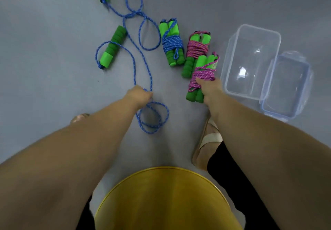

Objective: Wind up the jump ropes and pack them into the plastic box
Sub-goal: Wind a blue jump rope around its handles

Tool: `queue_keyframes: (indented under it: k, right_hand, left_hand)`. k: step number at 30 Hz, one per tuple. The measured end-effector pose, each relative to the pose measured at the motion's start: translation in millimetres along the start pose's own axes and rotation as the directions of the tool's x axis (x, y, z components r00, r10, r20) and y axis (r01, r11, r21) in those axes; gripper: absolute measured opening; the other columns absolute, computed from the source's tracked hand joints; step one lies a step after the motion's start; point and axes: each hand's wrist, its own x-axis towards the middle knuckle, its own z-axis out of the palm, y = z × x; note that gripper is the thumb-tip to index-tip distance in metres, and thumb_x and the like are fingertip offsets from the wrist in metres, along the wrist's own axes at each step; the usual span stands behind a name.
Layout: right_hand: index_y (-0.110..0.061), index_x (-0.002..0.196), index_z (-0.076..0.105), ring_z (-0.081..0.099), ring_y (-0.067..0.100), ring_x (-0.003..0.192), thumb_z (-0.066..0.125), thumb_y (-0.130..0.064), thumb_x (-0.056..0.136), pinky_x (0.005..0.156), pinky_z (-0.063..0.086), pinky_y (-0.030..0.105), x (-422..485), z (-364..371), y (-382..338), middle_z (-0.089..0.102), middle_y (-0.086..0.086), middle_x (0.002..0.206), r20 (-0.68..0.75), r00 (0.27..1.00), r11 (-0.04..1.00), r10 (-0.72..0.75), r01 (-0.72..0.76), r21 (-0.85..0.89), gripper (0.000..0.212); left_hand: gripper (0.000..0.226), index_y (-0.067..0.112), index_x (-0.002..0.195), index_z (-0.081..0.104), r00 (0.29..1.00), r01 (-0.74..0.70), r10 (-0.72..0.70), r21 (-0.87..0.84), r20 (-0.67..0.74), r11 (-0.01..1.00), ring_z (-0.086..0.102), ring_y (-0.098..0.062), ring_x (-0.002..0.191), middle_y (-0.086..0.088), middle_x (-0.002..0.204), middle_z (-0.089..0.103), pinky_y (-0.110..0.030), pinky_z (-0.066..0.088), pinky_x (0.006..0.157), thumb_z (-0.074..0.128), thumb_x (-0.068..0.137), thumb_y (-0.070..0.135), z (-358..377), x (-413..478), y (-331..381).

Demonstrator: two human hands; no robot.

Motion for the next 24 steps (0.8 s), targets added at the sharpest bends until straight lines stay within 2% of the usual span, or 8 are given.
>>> queue_keyframes:
  k: [4, 6, 10, 14, 17, 19, 20, 24]
  right_hand:
    - [-0.001, 0.124, 0.052, 0.056, 0.020, 0.093, 0.058, -0.004, 0.085, 0.082, 0.046, 0.029, 21.9, 15.9, -3.3, 0.061, 0.017, 0.119, -0.072, 0.994, 0.992, -0.076, 0.068, -0.107, 0.039]
    - [-0.001, 0.132, 0.044, 0.050, 0.028, 0.115, 0.043, -0.007, 0.094, 0.097, 0.038, 0.033, 34.3, 15.8, 0.9, 0.050, 0.020, 0.134, -0.079, 0.997, 0.985, -0.021, 0.007, -0.174, 0.038]
    - [-0.001, 0.143, 0.024, 0.039, 0.037, 0.129, 0.033, -0.017, 0.098, 0.105, 0.033, 0.041, 36.1, 9.6, 5.8, 0.037, 0.022, 0.143, -0.142, 0.989, 0.935, 0.051, -0.097, -0.341, 0.049]
    - [-0.003, 0.147, 0.014, 0.017, 0.031, 0.142, 0.046, -0.019, 0.093, 0.114, 0.014, 0.033, 12.6, 11.2, 10.7, 0.015, 0.017, 0.154, -0.102, 0.977, 0.795, -0.189, 0.091, -0.600, 0.065]
    - [-0.011, 0.141, 0.034, 0.016, 0.029, 0.141, 0.054, -0.014, 0.086, 0.113, 0.012, 0.032, -18.8, 27.8, 14.8, 0.018, 0.012, 0.153, -0.010, 0.890, 0.647, -0.455, 0.323, -0.691, 0.059]
    - [-0.012, 0.131, 0.047, 0.025, 0.031, 0.135, 0.055, -0.012, 0.082, 0.110, 0.019, 0.033, -35.0, 44.7, 27.5, 0.030, 0.012, 0.145, 0.165, 0.814, 0.482, -0.556, 0.478, -0.734, 0.049]
    - [-0.012, 0.127, 0.050, 0.031, 0.030, 0.131, 0.055, -0.012, 0.083, 0.108, 0.024, 0.033, -39.3, 52.5, 33.8, 0.036, 0.011, 0.141, 0.262, 0.816, 0.462, -0.515, 0.522, -0.717, 0.045]
    - [-0.010, 0.128, 0.048, 0.048, 0.028, 0.120, 0.062, -0.022, 0.082, 0.101, 0.040, 0.037, -43.8, 98.7, 51.5, 0.046, 0.011, 0.132, 0.519, 0.849, 0.623, -0.103, 0.461, -0.631, 0.049]
  left_hand:
    - [0.051, 0.005, 0.132, 0.042, 0.990, 0.095, -0.102, -0.070, -0.101, 0.993, 0.044, -0.036, 0.123, -0.019, 0.138, 0.040, -0.037, 0.039, 0.098, 0.055, 0.088, 0.028, 1.7, 40.6, 3.0]
    - [0.055, 0.008, 0.138, 0.037, 0.985, 0.104, -0.116, -0.098, -0.130, 0.990, 0.038, -0.036, 0.129, -0.018, 0.144, 0.034, -0.042, 0.036, 0.105, 0.054, 0.090, 0.027, 3.7, 54.5, 6.1]
    - [0.055, 0.010, 0.141, 0.030, 0.981, 0.149, -0.164, -0.142, -0.099, 0.978, 0.046, -0.035, 0.119, -0.016, 0.142, 0.030, -0.037, 0.042, 0.092, 0.050, 0.091, 0.023, 4.6, 72.7, 4.6]
    - [0.046, 0.005, 0.130, 0.042, 0.976, 0.168, -0.193, -0.212, -0.105, 0.963, 0.051, -0.034, 0.113, -0.017, 0.134, 0.044, -0.035, 0.046, 0.090, 0.051, 0.088, 0.020, 4.2, 78.6, -0.3]
    - [0.044, 0.000, 0.125, 0.046, 0.972, 0.171, -0.206, -0.256, -0.113, 0.951, 0.054, -0.033, 0.111, -0.019, 0.130, 0.049, -0.033, 0.045, 0.083, 0.054, 0.086, 0.018, 4.0, 81.2, -6.0]
    - [0.035, -0.004, 0.116, 0.049, 0.978, 0.158, -0.190, -0.283, -0.088, 0.946, 0.058, -0.032, 0.101, -0.023, 0.124, 0.055, -0.032, 0.045, 0.073, 0.056, 0.086, 0.013, 5.9, 82.9, -12.2]
    - [0.030, -0.004, 0.112, 0.053, 0.983, 0.143, -0.170, -0.275, -0.076, 0.951, 0.060, -0.032, 0.099, -0.024, 0.121, 0.058, -0.032, 0.047, 0.074, 0.056, 0.087, 0.011, 7.8, 82.8, -14.0]
    - [0.028, 0.000, 0.115, 0.062, 0.999, 0.033, -0.027, -0.316, 0.023, 0.948, 0.060, -0.034, 0.111, -0.022, 0.119, 0.063, -0.042, 0.050, 0.095, 0.049, 0.090, 0.006, 9.0, 73.7, -14.6]
